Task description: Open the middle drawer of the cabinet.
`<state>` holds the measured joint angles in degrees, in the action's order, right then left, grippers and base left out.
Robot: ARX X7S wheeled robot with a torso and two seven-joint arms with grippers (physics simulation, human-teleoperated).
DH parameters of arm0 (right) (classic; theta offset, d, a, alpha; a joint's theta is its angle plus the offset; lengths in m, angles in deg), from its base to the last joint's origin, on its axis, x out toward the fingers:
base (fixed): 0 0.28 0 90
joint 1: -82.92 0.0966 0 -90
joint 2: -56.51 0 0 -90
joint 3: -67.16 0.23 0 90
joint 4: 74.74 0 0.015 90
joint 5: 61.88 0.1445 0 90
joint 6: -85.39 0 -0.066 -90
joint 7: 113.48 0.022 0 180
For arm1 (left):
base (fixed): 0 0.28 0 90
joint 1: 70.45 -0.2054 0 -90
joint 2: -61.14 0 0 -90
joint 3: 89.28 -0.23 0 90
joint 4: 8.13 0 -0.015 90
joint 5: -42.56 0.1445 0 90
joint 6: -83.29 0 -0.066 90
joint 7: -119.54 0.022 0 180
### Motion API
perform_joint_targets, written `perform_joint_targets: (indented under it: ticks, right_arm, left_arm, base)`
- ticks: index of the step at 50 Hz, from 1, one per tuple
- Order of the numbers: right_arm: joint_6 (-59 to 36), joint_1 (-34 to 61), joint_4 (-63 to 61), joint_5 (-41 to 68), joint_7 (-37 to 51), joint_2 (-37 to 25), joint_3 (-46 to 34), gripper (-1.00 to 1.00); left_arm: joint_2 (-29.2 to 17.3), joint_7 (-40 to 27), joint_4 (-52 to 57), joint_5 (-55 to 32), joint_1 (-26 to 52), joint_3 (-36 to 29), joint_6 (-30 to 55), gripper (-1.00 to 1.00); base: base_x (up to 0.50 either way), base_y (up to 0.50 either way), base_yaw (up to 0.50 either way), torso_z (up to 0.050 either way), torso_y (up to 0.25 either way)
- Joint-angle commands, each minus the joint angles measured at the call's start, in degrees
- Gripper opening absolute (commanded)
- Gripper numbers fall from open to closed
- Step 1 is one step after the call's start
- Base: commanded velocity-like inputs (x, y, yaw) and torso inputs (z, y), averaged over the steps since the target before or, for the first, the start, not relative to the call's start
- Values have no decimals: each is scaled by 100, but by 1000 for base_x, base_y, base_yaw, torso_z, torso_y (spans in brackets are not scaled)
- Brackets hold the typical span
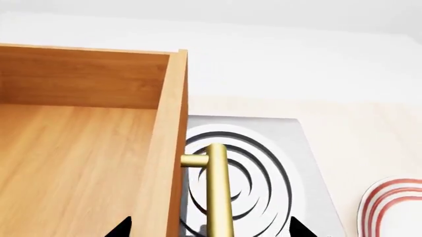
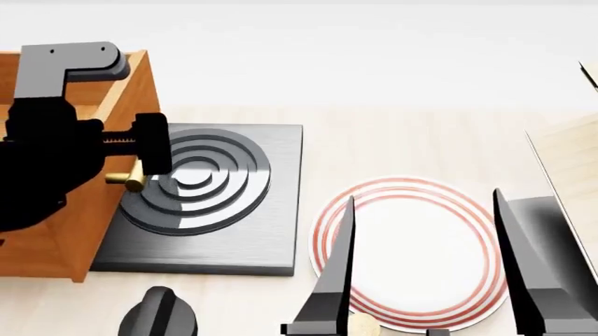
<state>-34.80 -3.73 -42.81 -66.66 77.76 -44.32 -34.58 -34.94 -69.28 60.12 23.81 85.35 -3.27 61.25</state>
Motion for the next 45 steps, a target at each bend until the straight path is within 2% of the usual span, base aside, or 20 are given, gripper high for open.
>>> perform_joint_targets:
  ticks: [1, 19, 31, 32, 45]
  right_arm:
    - [-37, -8, -32, -89, -95, 70, 84, 100]
    - [-14, 5, 12, -46, -45, 27, 64, 100]
    - [-3, -20, 20, -59, -6, -8, -9, 100]
    - [-4, -19, 16, -53, -5, -10, -12, 100]
    - [128, -18, -5, -104, 77, -54, -37, 100]
  left_arm:
    - [211, 106, 414, -272, -124, 127, 32, 100]
    - [252, -119, 1569, -650, -387, 130, 450, 100]
    - [-141, -396, 2780, -81, -975, -730, -609, 100]
    - [-104, -438, 2866, -150, -1004, -623, -500, 100]
    - [-460, -748, 4048, 282, -1792, -927, -1477, 100]
  base:
    - [0, 0, 0, 0, 0]
    - [0, 0, 0, 0, 0]
    - [0, 0, 0, 0, 0]
    - [0, 0, 0, 0, 0]
    - [0, 0, 0, 0, 0]
